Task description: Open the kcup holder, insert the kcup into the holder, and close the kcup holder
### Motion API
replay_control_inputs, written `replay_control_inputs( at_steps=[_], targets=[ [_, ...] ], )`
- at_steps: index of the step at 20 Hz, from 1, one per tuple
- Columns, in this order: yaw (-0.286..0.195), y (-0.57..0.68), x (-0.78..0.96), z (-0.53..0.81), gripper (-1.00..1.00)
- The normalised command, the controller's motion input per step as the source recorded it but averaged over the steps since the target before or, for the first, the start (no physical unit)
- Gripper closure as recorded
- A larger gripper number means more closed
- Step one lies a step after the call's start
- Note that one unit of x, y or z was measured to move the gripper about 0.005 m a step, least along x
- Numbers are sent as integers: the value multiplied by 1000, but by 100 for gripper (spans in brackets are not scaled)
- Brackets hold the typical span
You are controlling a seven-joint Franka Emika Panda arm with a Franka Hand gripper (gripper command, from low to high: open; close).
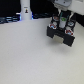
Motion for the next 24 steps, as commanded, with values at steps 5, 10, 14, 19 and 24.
replay_control_inputs(
  at_steps=[5,10,14,19,24],
  targets=[
    [18,166,13,-66,-100],
    [47,161,89,167,-100],
    [80,38,234,334,-100],
    [115,-214,348,434,-100],
    [114,-358,397,348,-100]
  ],
)
